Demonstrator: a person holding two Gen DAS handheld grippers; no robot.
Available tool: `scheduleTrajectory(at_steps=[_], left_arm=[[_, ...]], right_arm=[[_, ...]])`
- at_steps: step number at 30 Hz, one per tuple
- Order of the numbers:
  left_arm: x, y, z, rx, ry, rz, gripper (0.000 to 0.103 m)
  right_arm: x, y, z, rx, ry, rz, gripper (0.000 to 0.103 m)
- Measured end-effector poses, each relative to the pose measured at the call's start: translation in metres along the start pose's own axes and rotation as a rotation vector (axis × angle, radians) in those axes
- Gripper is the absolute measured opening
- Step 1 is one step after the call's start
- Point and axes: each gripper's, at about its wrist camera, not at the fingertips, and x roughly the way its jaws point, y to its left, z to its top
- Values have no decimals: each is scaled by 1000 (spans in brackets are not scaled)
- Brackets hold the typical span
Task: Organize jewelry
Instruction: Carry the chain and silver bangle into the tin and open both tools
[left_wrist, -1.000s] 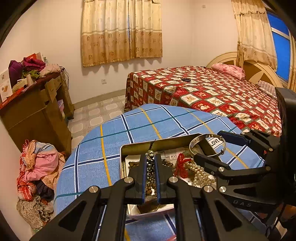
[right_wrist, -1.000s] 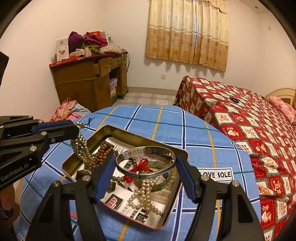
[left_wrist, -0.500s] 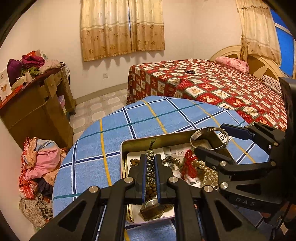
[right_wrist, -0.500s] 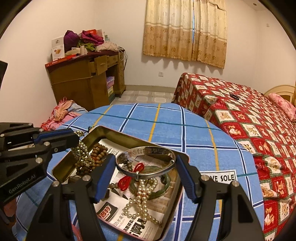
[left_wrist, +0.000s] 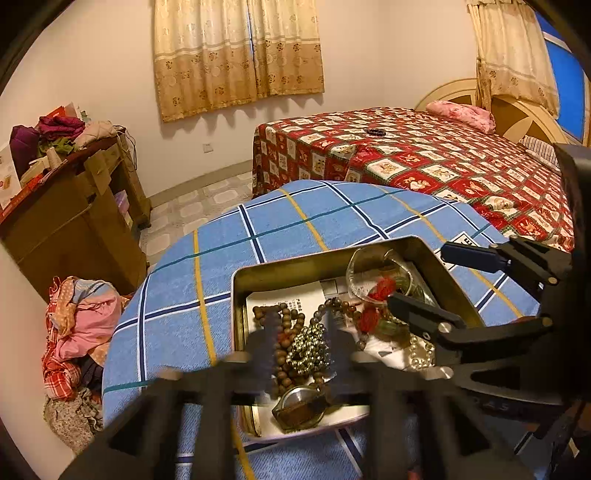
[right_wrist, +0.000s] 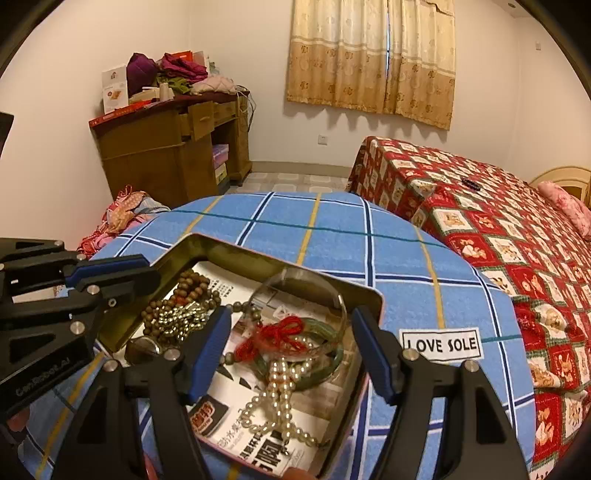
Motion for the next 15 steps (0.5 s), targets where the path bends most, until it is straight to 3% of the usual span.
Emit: scheduleTrajectory(at_steps=[1, 2, 5, 15], left_arm=[[-2, 2, -1, -10, -14, 16, 67], [-5, 4, -1, -21, -29, 14, 70], [-9, 6, -2, -31, -27, -4, 71], [-16, 3, -15, -39, -23, 32, 72]], right_arm=[[-1, 0, -1, -1, 3, -3, 74], [-2, -1, -2, -3, 7, -22, 74], [-6, -6, -7, 20, 11, -9, 75], [-30, -8, -28, 35, 20, -34, 77]])
